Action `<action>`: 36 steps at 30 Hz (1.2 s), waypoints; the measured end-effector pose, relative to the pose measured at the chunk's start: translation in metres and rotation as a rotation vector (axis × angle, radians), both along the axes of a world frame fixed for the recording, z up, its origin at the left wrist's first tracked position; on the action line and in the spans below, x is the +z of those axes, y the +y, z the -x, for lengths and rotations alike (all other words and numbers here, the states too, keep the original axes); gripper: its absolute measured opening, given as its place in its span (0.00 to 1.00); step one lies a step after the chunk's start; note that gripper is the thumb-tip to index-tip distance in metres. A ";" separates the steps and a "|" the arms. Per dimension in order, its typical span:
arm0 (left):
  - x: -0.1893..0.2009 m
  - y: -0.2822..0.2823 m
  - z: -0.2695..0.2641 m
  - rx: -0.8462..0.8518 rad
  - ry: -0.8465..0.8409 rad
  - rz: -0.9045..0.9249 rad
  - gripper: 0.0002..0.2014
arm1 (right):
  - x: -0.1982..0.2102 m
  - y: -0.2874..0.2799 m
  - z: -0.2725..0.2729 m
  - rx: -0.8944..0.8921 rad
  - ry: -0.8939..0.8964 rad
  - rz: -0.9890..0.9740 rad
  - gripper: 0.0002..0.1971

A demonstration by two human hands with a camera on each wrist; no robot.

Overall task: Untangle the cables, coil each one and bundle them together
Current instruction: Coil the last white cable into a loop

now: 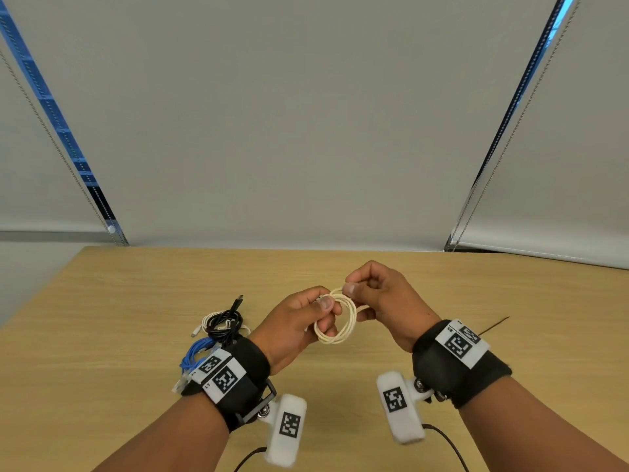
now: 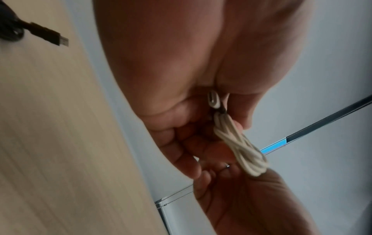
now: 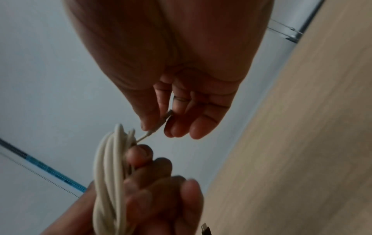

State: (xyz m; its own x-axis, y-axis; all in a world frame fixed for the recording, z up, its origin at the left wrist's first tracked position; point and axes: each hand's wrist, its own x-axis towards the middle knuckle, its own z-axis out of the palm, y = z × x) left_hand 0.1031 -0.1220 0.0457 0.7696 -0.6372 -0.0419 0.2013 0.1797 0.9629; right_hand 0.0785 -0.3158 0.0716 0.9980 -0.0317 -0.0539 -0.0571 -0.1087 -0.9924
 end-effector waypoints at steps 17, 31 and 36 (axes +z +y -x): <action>-0.012 -0.011 -0.005 0.392 -0.405 -0.437 0.09 | -0.019 0.014 0.013 0.082 0.173 -0.185 0.08; -0.003 0.003 0.002 0.261 0.211 -0.031 0.09 | -0.023 0.008 0.002 0.094 0.030 -0.011 0.06; -0.011 0.013 0.000 0.431 0.112 -0.192 0.07 | -0.029 0.031 0.005 0.031 -0.095 0.346 0.11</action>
State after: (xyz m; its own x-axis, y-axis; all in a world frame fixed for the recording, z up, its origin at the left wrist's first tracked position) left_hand 0.1034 -0.1089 0.0348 0.9459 -0.2337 -0.2253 0.2519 0.0910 0.9635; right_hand 0.0731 -0.2845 0.0427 0.9989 -0.0013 0.0475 0.0421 -0.4391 -0.8974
